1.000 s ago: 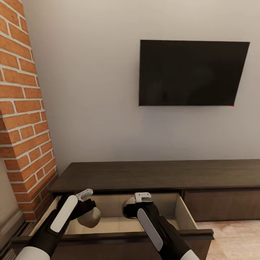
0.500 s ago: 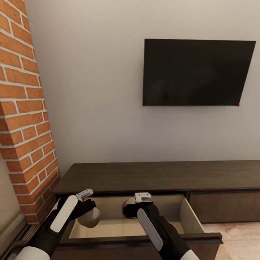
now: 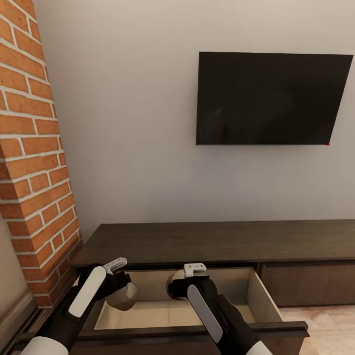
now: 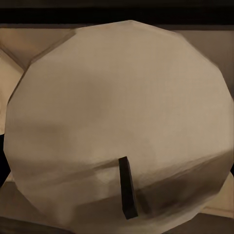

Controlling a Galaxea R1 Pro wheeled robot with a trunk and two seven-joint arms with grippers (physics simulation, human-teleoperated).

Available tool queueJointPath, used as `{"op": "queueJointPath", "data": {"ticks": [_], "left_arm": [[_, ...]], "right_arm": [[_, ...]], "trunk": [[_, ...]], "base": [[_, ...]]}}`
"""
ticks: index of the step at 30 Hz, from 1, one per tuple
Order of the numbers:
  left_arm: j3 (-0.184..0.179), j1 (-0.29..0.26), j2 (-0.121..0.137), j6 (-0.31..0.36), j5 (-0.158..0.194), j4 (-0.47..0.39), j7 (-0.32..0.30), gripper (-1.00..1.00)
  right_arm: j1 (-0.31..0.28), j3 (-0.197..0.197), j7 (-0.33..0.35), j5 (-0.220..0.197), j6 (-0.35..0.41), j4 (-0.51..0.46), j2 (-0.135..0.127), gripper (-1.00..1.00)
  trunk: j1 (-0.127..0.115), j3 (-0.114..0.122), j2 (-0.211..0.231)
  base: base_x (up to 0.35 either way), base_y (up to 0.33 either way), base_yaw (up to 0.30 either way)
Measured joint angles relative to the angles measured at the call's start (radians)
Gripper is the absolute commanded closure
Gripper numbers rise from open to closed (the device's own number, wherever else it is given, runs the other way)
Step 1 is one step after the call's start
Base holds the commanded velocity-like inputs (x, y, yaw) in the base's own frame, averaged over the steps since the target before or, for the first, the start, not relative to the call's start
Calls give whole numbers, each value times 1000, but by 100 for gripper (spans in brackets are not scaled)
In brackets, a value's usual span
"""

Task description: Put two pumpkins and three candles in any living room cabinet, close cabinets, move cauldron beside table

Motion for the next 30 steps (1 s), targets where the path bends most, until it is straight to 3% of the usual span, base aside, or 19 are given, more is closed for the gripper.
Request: {"op": "queueJointPath", "data": {"ticks": [3, 9, 19, 30], "left_arm": [[0, 0, 0, 0, 0, -2, 0, 100], [0, 0, -1, 1, -1, -5, 0, 100], [1, 0, -2, 0, 0, -5, 0, 100], [0, 0, -2, -1, -1, -5, 0, 100]], "right_arm": [[0, 0, 0, -5, 1, 4, 0, 100], [0, 0, -4, -34, 4, 9, 0, 100], [0, 0, -9, -38, 52, 10, 0, 100], [0, 0, -9, -37, 53, 10, 0, 100]], "trunk": [[0, 0, 0], [3, -23, -1], [7, -62, -4], [12, -104, -6]], "base": [[0, 0, 0], [0, 0, 0], [0, 0, 0], [0, 0, 0]]}}
